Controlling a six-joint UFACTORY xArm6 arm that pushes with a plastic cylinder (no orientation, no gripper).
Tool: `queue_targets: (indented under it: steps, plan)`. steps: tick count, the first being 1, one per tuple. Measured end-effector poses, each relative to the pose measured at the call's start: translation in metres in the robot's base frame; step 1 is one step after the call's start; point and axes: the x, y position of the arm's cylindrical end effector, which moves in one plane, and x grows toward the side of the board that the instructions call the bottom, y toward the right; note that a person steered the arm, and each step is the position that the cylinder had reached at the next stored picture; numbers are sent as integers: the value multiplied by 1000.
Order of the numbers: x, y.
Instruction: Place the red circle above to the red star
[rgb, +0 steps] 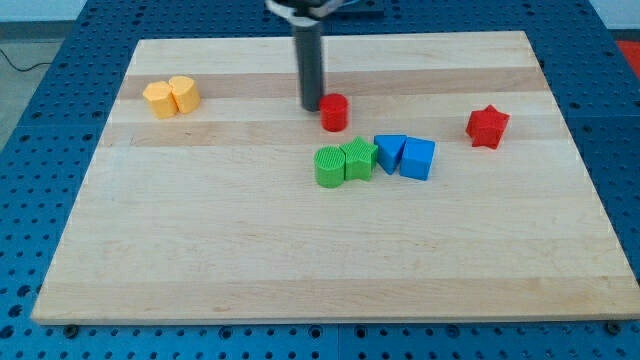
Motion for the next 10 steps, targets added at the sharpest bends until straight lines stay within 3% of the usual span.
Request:
queue_targets:
  steps: [2,4,6,7,8,9,10]
  plan:
    - [11,-28]
    - [37,7]
    - [36,67]
    - [36,68]
    - [33,26]
    - [12,22]
    - [3,71]
